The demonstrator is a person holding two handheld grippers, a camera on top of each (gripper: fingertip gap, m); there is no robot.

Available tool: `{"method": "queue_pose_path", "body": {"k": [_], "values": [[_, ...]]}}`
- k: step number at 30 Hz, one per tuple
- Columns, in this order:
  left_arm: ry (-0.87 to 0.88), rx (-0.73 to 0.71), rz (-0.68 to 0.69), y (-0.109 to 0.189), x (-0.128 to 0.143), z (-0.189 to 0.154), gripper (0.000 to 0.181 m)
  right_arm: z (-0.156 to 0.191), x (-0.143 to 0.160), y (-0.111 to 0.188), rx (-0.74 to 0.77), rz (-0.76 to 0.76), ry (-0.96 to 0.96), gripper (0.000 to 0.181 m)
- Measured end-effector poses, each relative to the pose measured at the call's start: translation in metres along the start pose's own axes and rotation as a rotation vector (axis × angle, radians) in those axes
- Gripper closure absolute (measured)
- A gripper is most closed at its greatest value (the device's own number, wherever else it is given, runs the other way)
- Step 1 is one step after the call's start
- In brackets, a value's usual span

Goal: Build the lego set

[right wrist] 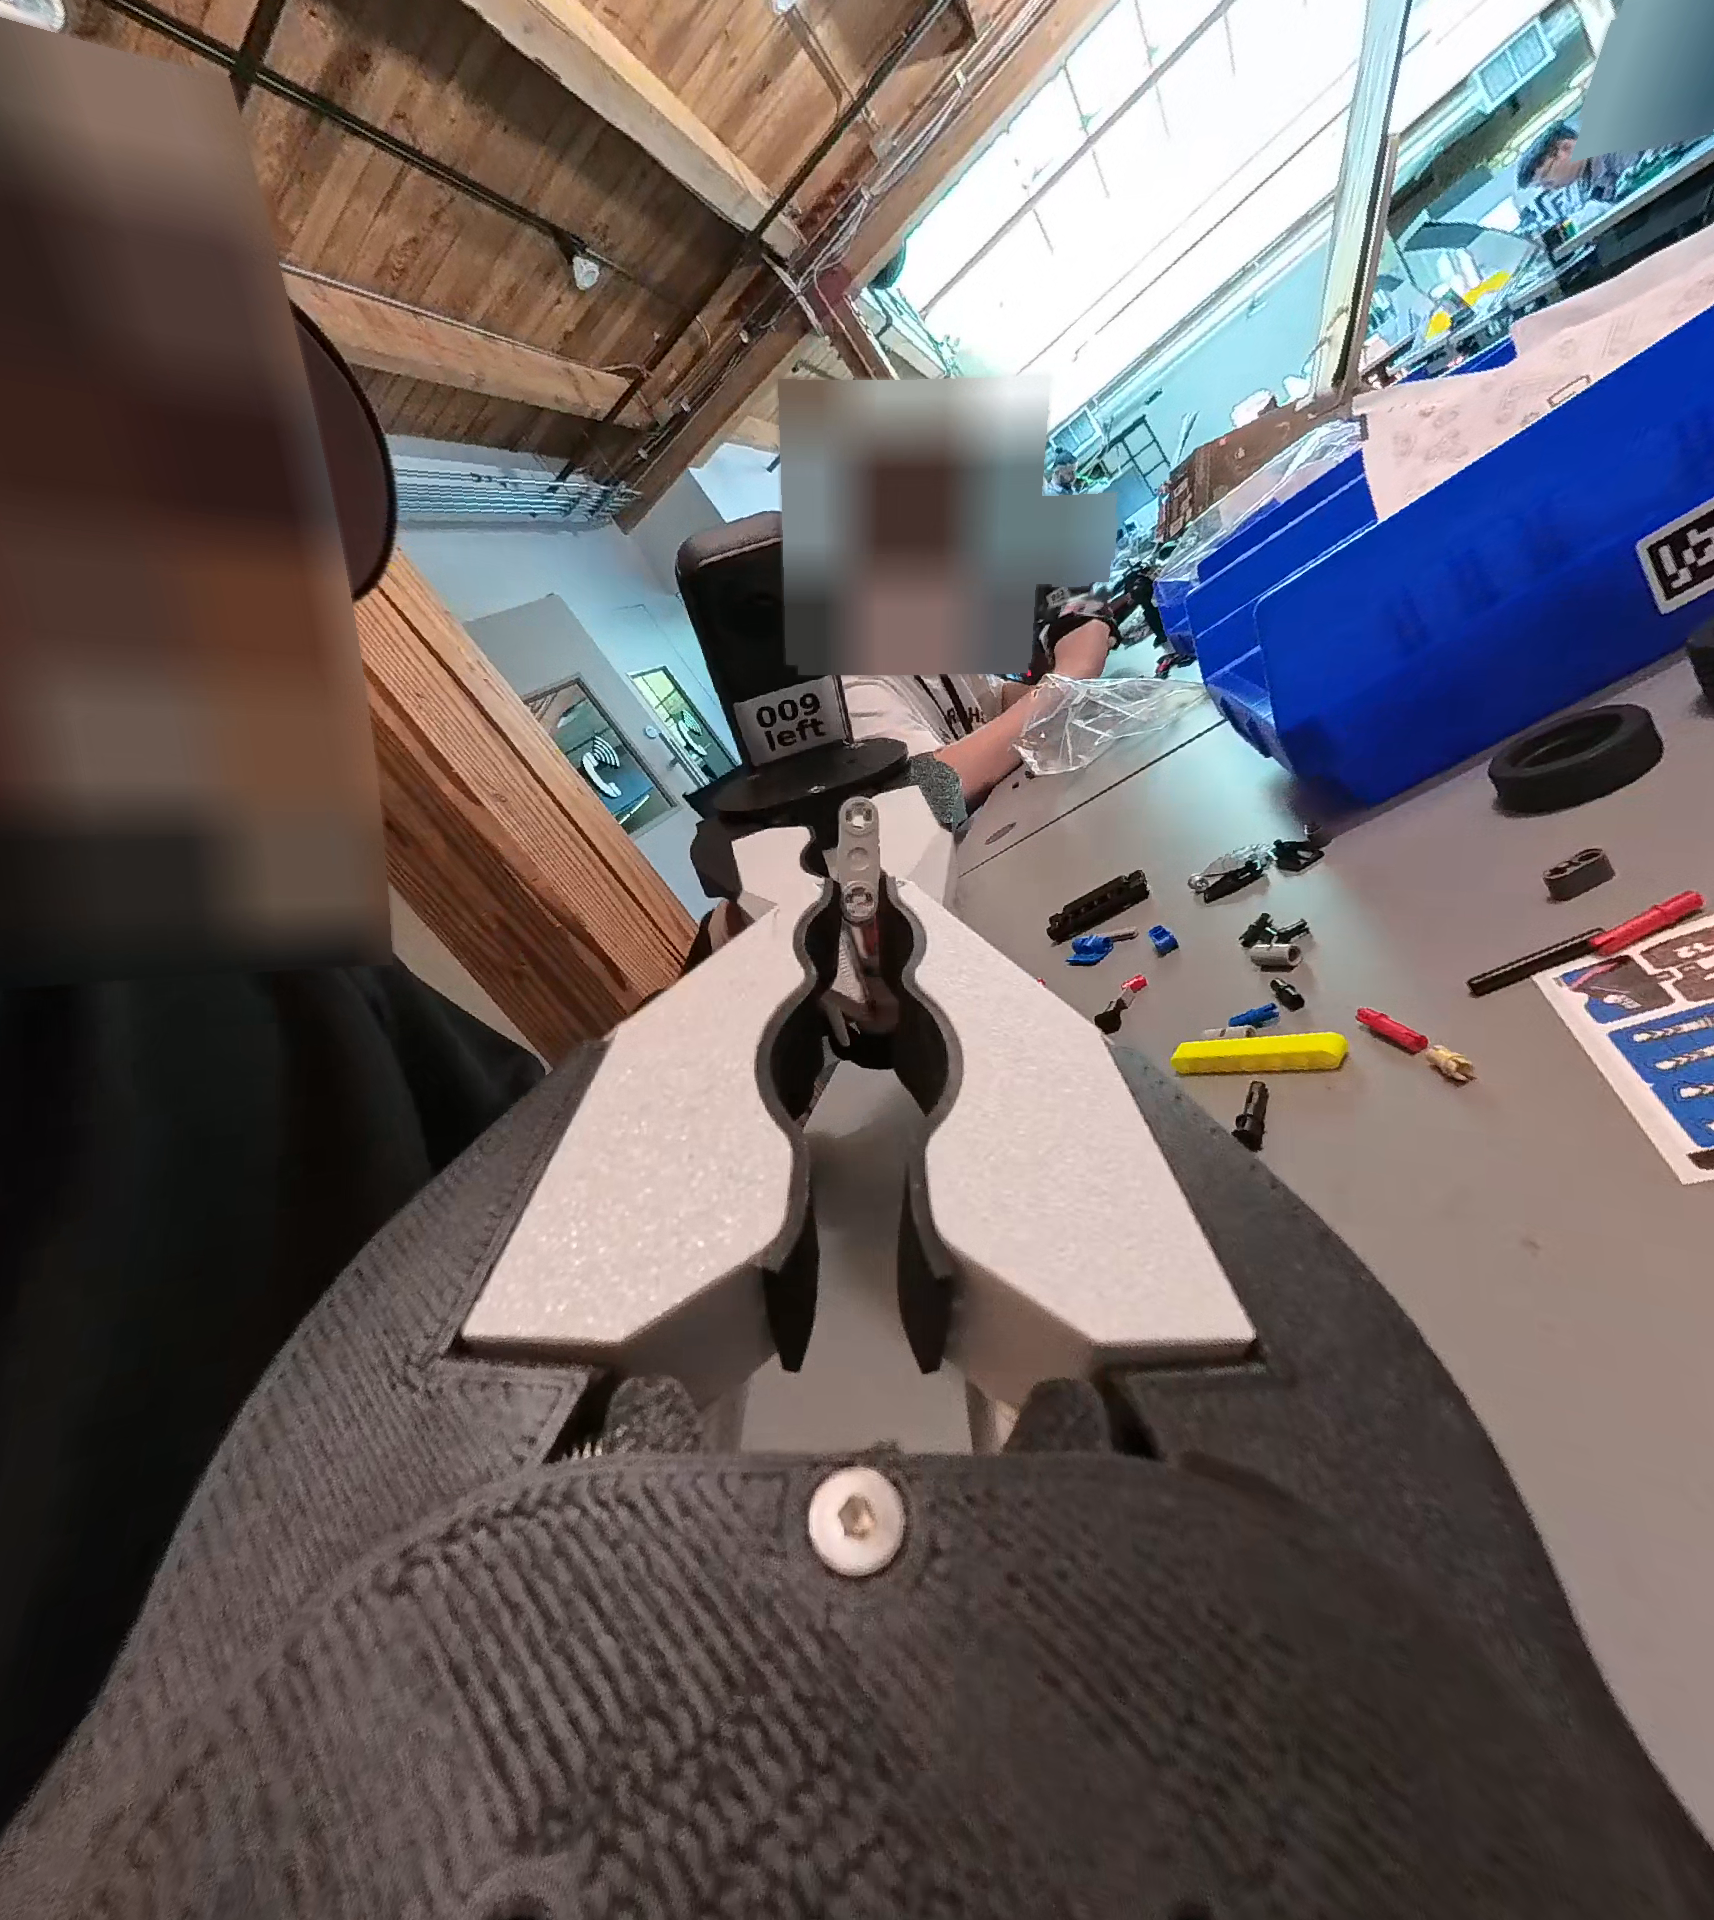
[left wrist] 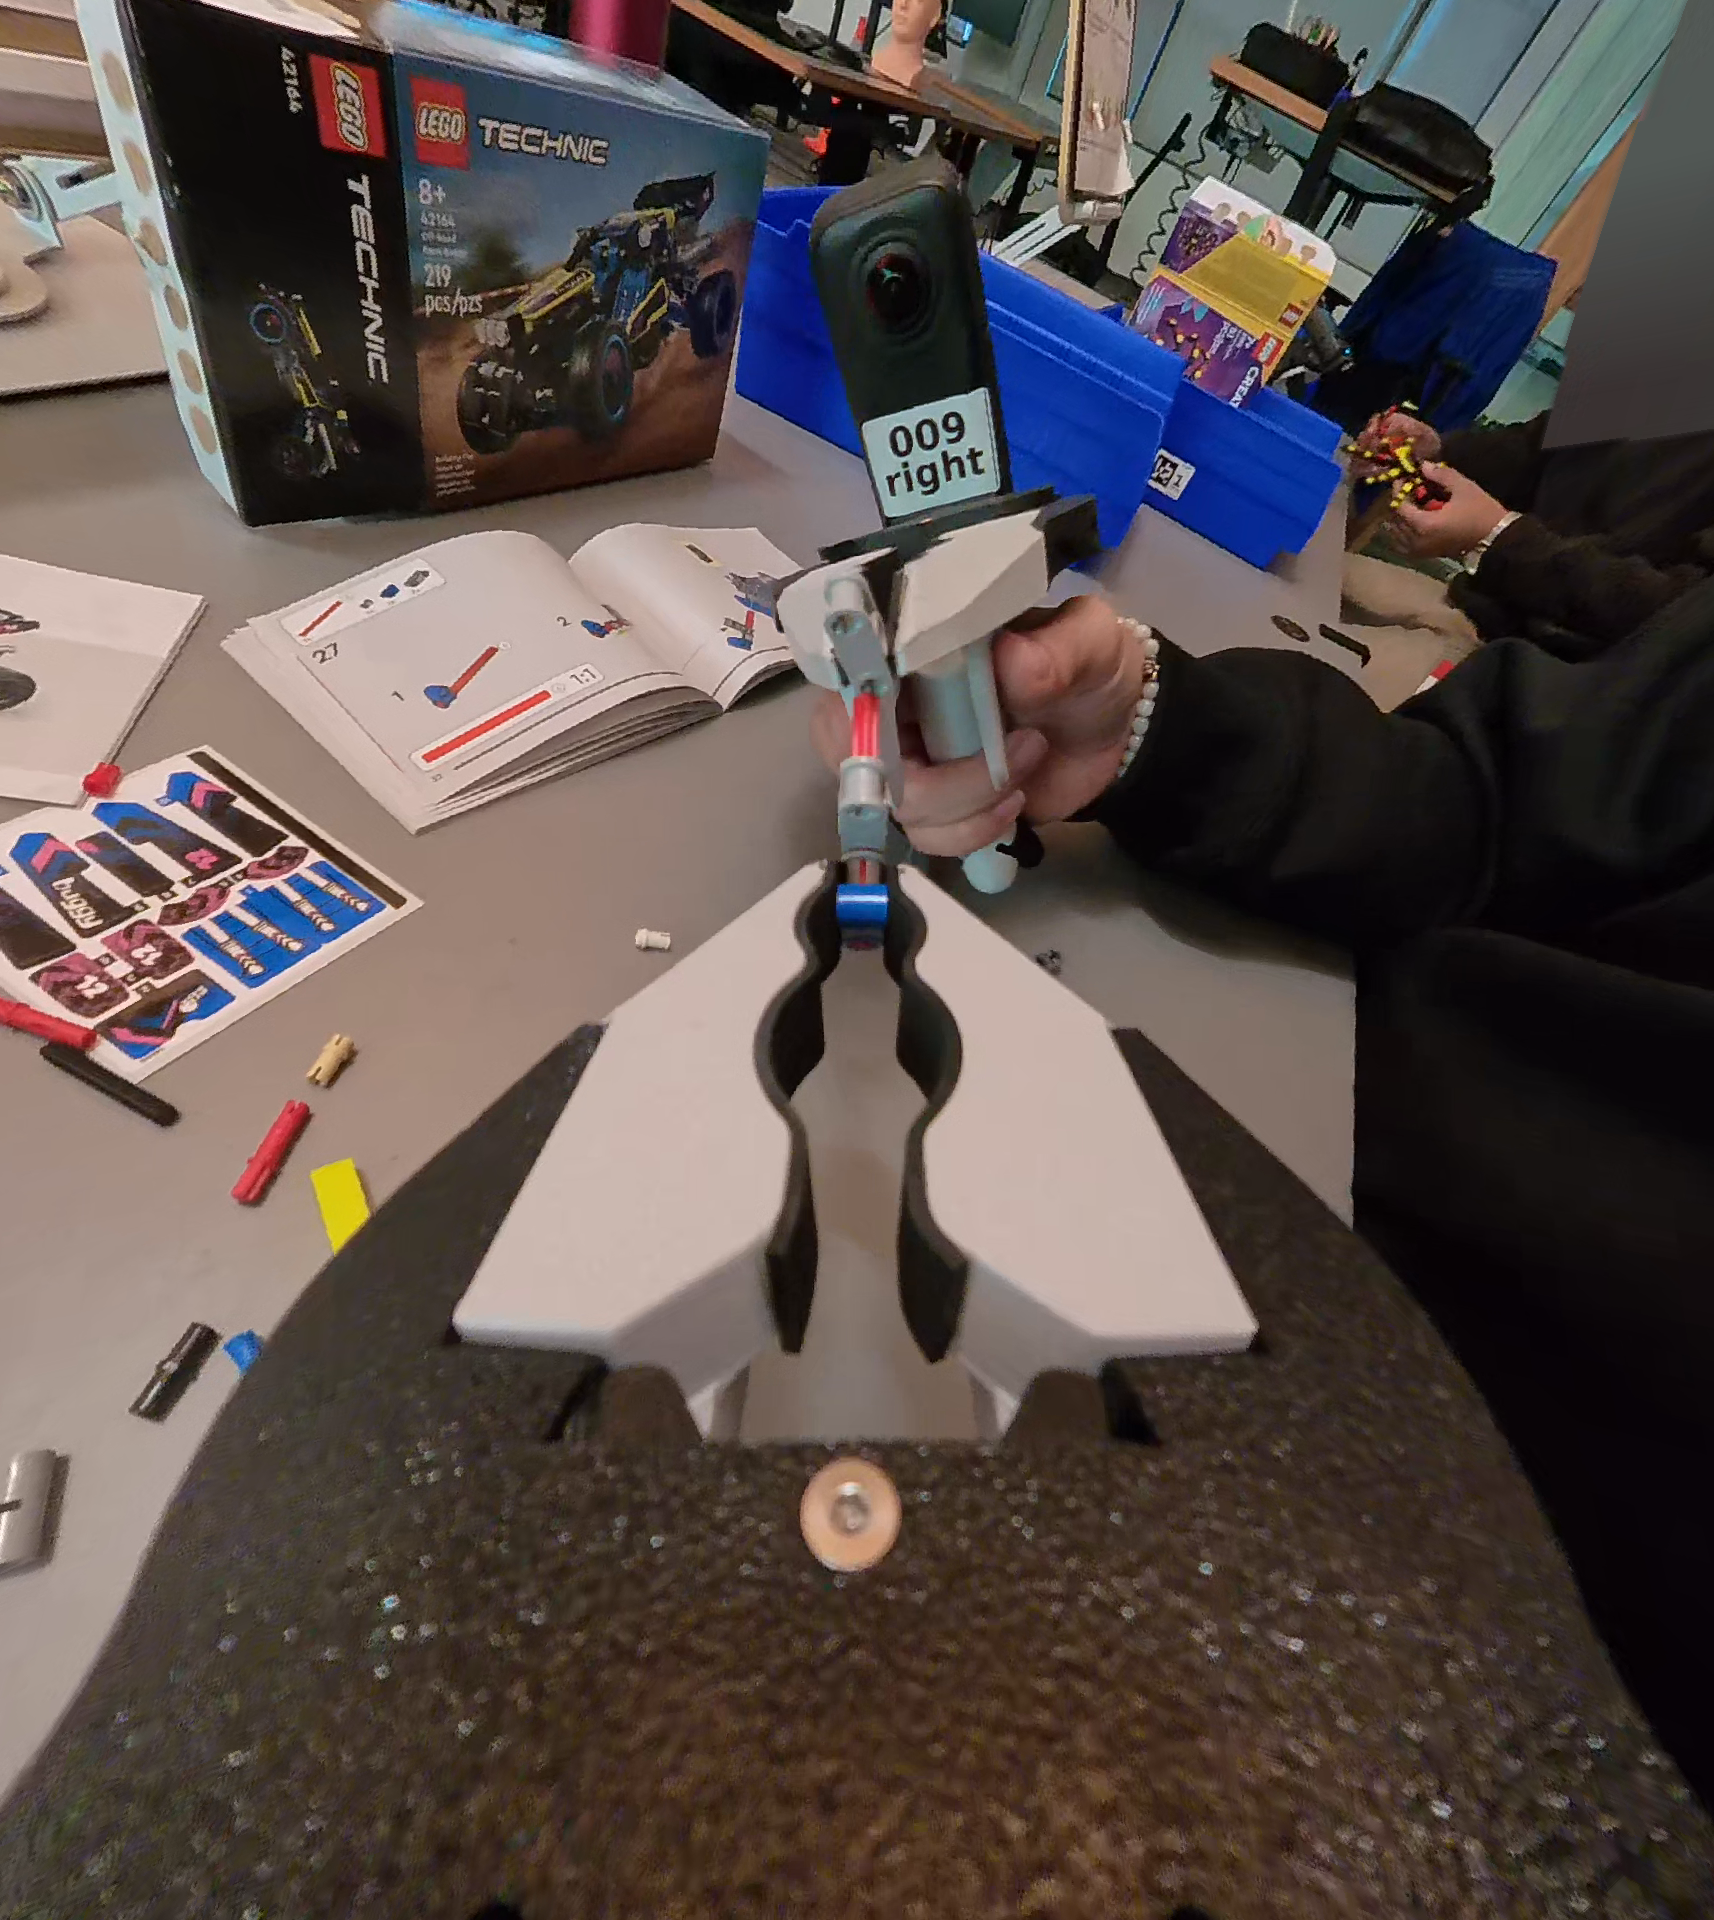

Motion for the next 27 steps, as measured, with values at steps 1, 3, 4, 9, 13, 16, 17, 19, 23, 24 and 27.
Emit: {"method": "queue_pose_path", "body": {"k": [1, 3, 4, 9, 13, 16, 17, 19, 23, 24, 27], "values": [[-0.001, -0.001, 0.002, 0.0005, 0.0002, 0.0002, 0.177, -0.0002, 0.0003, -0.0003, 0.004, 0.003, 0.002, 0.177], [-0.003, -0.006, 0.008, 0.0013, 0.0005, 0.0001, 0.177, -0.0003, 0.0006, -0.0011, 0.013, 0.007, 0.012, 0.176], [-0.005, -0.011, 0.015, 0.0016, 0.0009, 0.0001, 0.177, -0.0002, 0.0011, -0.0012, 0.017, 0.011, 0.019, 0.176], [-0.020, -0.038, 0.033, 0.0033, 0.0003, -0.0007, 0.177, -0.0017, 0.0025, -0.0017, 0.048, 0.028, 0.042, 0.176], [-0.016, -0.040, 0.046, 0.0038, 0.0018, -0.0007, 0.177, -0.0015, 0.0036, -0.0029, 0.056, 0.041, 0.055, 0.176], [-0.001, -0.022, 0.056, 0.0033, 0.0045, -0.0008, 0.177, -0.0015, 0.0046, -0.0033, 0.059, 0.052, 0.059, 0.176], [0.012, -0.001, 0.051, 0.0033, 0.0052, -0.0014, 0.177, -0.0017, 0.0059, -0.0034, 0.065, 0.068, 0.068, 0.176], [0.039, 0.056, 0.018, 0.0033, 0.0041, -0.0034, 0.177, 0.0009, 0.0058, -0.0038, 0.066, 0.093, 0.092, 0.176], [-0.060, 0.009, 0.000, 0.0010, 0.0016, -0.0015, 0.177, 0.0032, 0.0024, -0.0035, 0.102, 0.122, 0.140, 0.176], [-0.089, -0.017, 0.004, 0.0010, 0.0004, -0.0016, 0.177, 0.0041, 0.0016, -0.0031, 0.089, 0.113, 0.118, 0.176], [-0.094, -0.031, -0.005, 0.0017, -0.0015, -0.0013, 0.177, 0.0032, 0.0005, -0.0035, 0.060, 0.065, 0.056, 0.176]]}}
Point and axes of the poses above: each gripper's, where its closed fingertips meet, y back along the fingers, x out of its underside, z = x × y across the jaws, the point moved 3 cm from there along y, back along the fingers, and after that the axes turned 6 degrees about z, right-handed, at the moved point
